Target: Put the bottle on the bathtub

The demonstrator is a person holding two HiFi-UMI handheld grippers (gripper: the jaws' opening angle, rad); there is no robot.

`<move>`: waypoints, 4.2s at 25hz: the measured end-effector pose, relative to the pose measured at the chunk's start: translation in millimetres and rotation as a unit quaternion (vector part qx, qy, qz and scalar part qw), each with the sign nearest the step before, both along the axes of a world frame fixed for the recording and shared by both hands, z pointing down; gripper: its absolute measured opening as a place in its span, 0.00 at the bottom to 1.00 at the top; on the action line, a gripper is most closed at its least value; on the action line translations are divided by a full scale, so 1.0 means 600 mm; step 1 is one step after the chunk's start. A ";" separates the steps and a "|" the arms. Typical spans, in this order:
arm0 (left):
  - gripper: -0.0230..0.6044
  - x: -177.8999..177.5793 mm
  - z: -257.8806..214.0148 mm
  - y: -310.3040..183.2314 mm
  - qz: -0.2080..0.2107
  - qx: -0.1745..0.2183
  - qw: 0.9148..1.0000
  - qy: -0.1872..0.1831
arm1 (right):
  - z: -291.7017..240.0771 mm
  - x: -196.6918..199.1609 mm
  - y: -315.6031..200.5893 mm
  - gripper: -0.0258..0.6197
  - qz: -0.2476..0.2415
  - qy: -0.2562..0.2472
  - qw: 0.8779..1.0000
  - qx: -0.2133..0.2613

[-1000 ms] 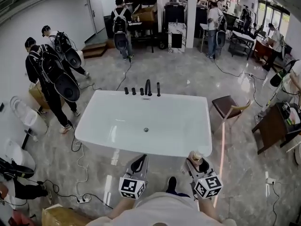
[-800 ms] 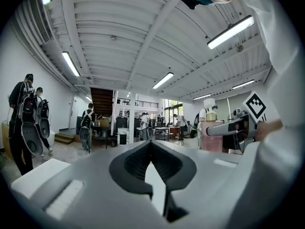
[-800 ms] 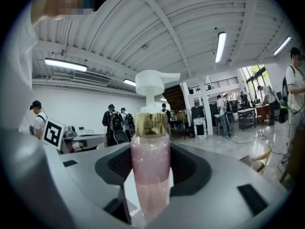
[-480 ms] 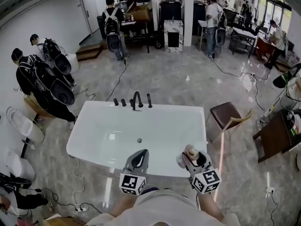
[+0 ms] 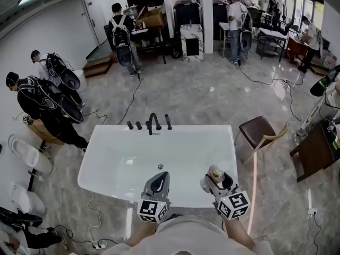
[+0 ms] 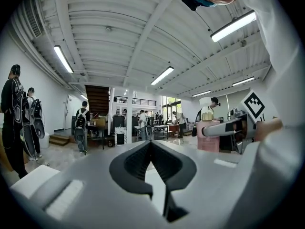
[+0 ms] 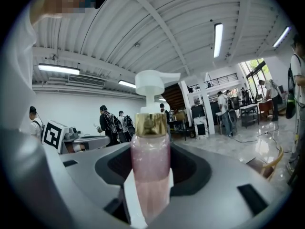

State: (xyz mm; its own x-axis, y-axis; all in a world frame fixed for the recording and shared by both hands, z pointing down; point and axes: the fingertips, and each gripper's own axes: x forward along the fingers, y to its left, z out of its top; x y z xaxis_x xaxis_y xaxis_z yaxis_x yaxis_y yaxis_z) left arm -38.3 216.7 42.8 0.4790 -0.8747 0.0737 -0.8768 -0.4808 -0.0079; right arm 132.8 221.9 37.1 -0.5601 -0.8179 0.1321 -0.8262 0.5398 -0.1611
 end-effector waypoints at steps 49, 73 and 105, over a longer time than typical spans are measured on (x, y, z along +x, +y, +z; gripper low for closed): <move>0.05 -0.070 0.058 -0.071 -0.020 -0.028 0.999 0.007 | 0.056 -0.042 -0.065 0.38 0.026 0.023 0.999 -0.019; 0.05 -0.049 0.168 -0.184 0.016 -0.072 0.997 0.009 | 0.170 -0.042 -0.157 0.38 0.047 0.026 0.996 -0.066; 0.05 -0.039 0.527 -0.277 0.020 -0.109 0.994 -0.012 | 0.544 -0.055 -0.257 0.38 0.060 0.039 0.990 -0.118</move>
